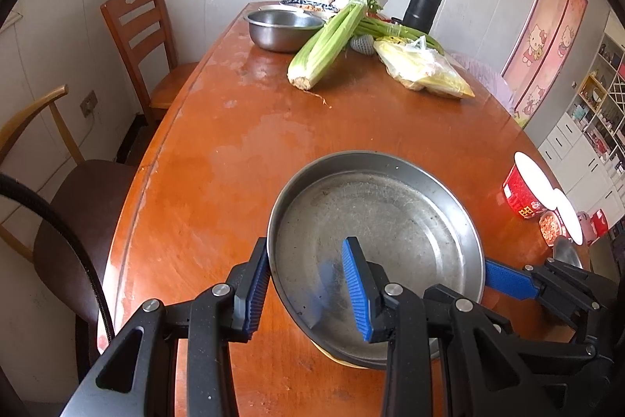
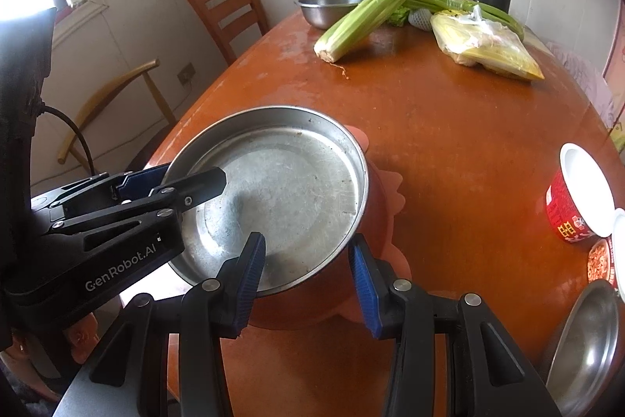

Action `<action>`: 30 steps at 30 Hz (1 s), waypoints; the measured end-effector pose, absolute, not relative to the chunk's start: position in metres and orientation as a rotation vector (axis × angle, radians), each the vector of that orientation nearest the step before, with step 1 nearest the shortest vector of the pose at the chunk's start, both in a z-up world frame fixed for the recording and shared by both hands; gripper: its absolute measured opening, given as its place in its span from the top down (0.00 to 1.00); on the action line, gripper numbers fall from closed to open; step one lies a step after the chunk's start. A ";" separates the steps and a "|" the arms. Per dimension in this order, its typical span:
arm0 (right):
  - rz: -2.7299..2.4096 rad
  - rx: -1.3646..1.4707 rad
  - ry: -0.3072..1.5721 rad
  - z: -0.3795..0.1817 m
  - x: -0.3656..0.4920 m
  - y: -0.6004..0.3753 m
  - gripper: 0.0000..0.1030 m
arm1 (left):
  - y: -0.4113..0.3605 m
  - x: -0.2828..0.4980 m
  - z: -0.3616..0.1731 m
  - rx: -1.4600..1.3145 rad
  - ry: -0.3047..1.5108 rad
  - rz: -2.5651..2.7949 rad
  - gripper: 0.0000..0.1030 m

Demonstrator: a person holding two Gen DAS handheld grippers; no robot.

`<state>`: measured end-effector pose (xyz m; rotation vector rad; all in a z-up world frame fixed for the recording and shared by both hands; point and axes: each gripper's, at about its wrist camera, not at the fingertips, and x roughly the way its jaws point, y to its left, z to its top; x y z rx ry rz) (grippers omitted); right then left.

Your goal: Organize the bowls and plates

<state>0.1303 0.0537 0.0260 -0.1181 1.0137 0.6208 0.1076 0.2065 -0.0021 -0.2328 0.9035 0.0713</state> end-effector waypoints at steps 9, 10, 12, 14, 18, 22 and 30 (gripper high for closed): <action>0.611 -0.130 1.014 0.022 0.132 0.051 0.55 | 0.204 0.109 -0.011 -0.233 0.923 0.066 0.65; 0.610 -0.131 1.014 0.022 0.132 0.051 0.55 | 0.204 0.109 -0.011 -0.234 0.923 0.065 0.65; 0.607 -0.140 1.008 0.021 0.132 0.052 0.55 | 0.204 0.109 -0.012 -0.232 0.924 0.065 0.65; 0.602 -0.147 1.006 0.021 0.131 0.052 0.55 | 0.204 0.109 -0.013 -0.232 0.926 0.063 0.65; 0.603 -0.146 1.002 0.022 0.131 0.052 0.55 | 0.204 0.111 -0.017 -0.238 0.935 0.063 0.65; 0.606 -0.147 1.000 0.023 0.130 0.052 0.55 | 0.205 0.112 -0.019 -0.245 0.938 0.060 0.65; 0.621 -0.139 1.009 0.023 0.129 0.051 0.55 | 0.205 0.112 -0.022 -0.255 0.942 0.062 0.64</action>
